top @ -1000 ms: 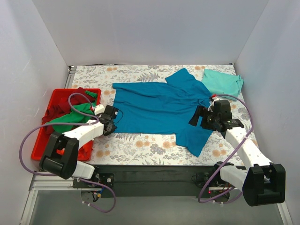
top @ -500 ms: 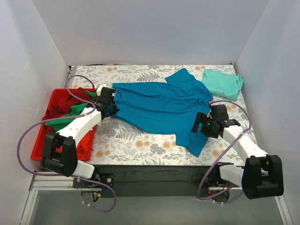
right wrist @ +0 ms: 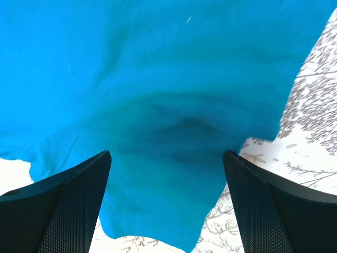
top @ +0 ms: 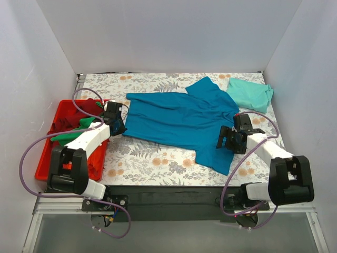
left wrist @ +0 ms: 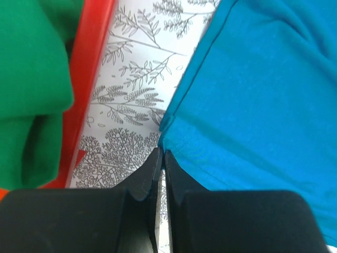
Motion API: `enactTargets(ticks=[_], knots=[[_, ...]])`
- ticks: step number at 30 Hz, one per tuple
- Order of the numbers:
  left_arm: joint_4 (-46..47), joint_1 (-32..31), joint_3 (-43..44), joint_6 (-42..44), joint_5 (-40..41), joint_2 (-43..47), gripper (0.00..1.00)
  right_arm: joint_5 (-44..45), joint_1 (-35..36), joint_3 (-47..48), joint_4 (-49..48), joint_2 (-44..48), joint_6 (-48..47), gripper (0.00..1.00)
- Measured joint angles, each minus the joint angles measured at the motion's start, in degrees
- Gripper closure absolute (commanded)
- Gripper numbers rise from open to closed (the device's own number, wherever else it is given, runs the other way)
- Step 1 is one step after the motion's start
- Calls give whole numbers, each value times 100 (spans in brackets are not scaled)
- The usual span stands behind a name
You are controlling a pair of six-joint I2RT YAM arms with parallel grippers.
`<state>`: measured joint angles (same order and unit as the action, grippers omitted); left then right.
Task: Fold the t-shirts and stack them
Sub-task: Flatten the tshirt out
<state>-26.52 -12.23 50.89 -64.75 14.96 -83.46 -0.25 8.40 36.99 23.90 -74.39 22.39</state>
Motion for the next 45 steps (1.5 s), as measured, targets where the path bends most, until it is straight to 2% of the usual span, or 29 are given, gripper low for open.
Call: enactTargets(ticks=[10, 16, 20, 28, 35, 39, 45], knots=[[188, 131, 0, 133, -269, 13, 100, 328, -2, 389, 22, -396, -15, 7], [251, 131, 0, 153, -490, 63, 100, 337, -2, 315, 256, 546, 20, 8], [273, 131, 0, 153, -588, 90, 100, 313, -2, 17, 387, 1169, 175, 14], [284, 131, -39, 151, -671, 267, 100, 319, 44, -752, 876, 1331, 688, 19], [304, 131, -55, 149, -688, 378, 100, 404, 157, -879, 992, 1589, 1054, 31], [306, 131, -72, 149, -686, 398, 100, 472, 199, -918, 1121, 1674, 1176, 32], [308, 131, -83, 146, -686, 446, 100, 619, 363, -975, 1493, 2116, 1333, 46]])
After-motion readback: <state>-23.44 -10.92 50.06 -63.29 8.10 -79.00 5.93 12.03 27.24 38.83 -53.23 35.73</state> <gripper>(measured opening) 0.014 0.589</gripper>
